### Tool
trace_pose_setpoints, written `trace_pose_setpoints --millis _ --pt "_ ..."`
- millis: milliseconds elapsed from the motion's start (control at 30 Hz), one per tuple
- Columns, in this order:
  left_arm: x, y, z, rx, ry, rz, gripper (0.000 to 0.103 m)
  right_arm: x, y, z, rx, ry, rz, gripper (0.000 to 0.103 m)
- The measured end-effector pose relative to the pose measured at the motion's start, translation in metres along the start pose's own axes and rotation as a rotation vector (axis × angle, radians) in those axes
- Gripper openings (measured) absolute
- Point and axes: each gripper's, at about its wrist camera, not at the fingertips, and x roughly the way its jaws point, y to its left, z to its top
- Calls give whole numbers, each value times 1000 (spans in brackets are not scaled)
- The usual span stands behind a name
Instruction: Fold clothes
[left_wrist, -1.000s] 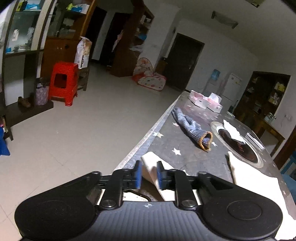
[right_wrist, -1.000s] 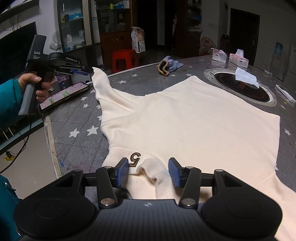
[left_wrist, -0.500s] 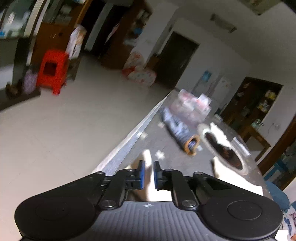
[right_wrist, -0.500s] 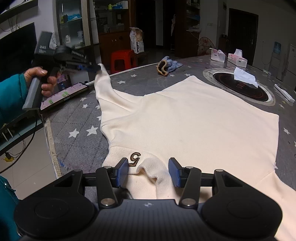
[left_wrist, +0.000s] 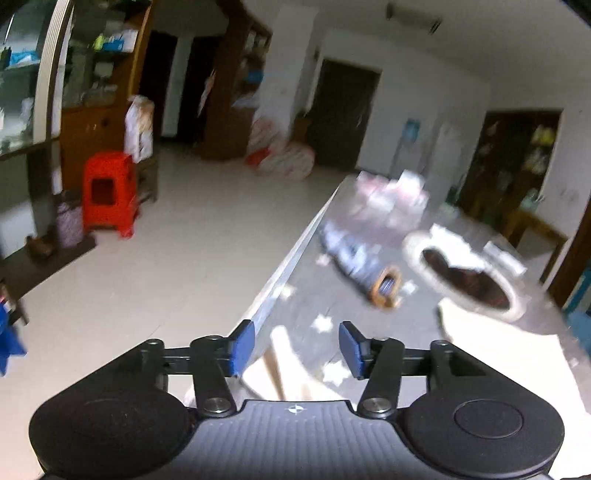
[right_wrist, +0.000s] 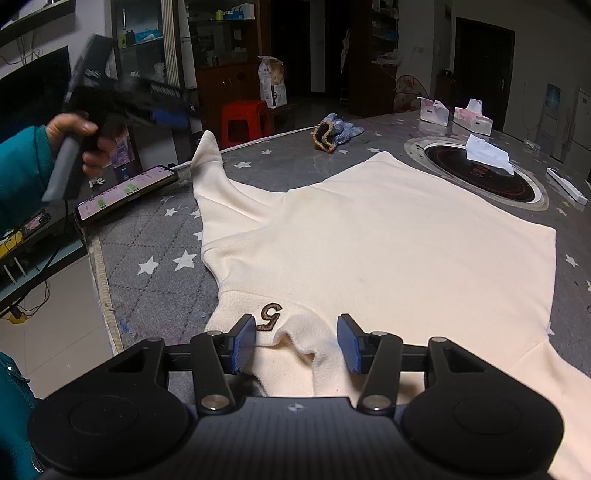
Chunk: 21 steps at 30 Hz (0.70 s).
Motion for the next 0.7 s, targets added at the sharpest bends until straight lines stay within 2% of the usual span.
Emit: trace_pose_setpoints --millis 100,133,167,233,367,400,467,567,700 --pt "23 1 -4 -38 78 31 52 0 0 0 -2 1 -1 50" --pt "29 1 -5 -53 95 18 36 0 0 0 -2 0 -1 50" --pt "32 3 -5 -70 107 2 9 0 0 0 -1 -1 -1 50" --pt "27 8 -4 -107 101 -42 6 0 0 0 3 -2 -1 50" --pt "-17 24 -4 -136 -58 -151 4 0 0 0 2 -2 0 50" --pt "-25 31 -7 -148 -81 -157 4 0 0 0 1 -2 0 51" --pt "-31 44 -12 -167 -67 -121 4 0 0 0 -2 -1 1 51" --pt "-24 63 -26 -213 7 -65 4 1 0 0 -5 0 3 51" --pt "-22 59 -29 -217 11 -78 4 1 0 1 -6 1 2 51"
